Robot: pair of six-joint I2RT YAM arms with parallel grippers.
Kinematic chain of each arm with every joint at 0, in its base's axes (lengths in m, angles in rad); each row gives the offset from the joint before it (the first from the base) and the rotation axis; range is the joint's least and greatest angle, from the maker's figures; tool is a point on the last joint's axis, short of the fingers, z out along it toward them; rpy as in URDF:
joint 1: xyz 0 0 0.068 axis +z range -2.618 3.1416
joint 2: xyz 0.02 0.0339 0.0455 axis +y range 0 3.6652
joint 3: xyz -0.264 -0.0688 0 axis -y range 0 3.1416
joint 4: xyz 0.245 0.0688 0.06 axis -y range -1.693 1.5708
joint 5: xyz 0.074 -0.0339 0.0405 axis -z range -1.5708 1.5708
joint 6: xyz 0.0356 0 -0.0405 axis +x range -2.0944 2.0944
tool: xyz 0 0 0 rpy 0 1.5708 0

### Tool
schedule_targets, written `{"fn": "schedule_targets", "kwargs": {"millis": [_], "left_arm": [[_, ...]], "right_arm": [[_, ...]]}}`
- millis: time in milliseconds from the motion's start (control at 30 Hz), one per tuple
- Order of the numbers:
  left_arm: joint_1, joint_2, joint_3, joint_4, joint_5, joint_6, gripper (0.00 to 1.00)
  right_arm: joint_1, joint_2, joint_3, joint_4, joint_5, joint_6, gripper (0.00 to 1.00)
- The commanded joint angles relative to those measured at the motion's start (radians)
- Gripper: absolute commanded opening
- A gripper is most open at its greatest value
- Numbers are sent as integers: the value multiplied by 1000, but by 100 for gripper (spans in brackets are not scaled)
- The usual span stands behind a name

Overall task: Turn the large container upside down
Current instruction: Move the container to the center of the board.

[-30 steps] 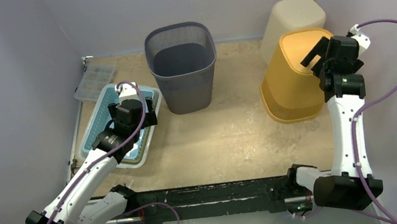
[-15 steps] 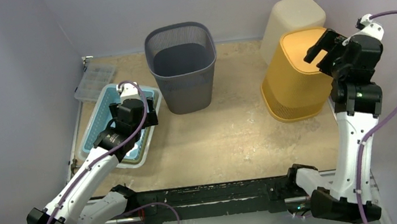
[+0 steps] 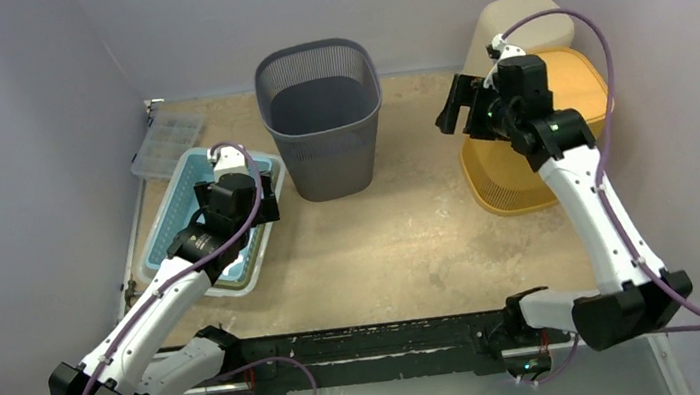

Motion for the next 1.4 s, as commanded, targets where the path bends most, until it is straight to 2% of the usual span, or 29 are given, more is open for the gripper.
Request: {"fn": "schedule_targets", "kwargs": {"millis": [0,200,367,733,1067,1233,1367], "left_arm": [[9,-3,18,28,1,15,94],[9,5,21,23,0,16,94],[9,7,19,28,0,17,94],[8,9,21,26,-2,17,94],[9,8,21,27,0,17,94],[8,5,21,25,-3,19,94],[8,5,21,27,2,19,94]], "right_arm": [[-2,37,-24,-38,243,19,90],[-6,83,-66,-21,384,-10,96],[-22,142,-36,16,415,-63,97],[-116,182,-54,83,372,-111,99],[-139,239,6,79,218,-99,97],[-139,119,-50,68,85,-76,96],[-138,-50,-100,26,139,12,99]]}}
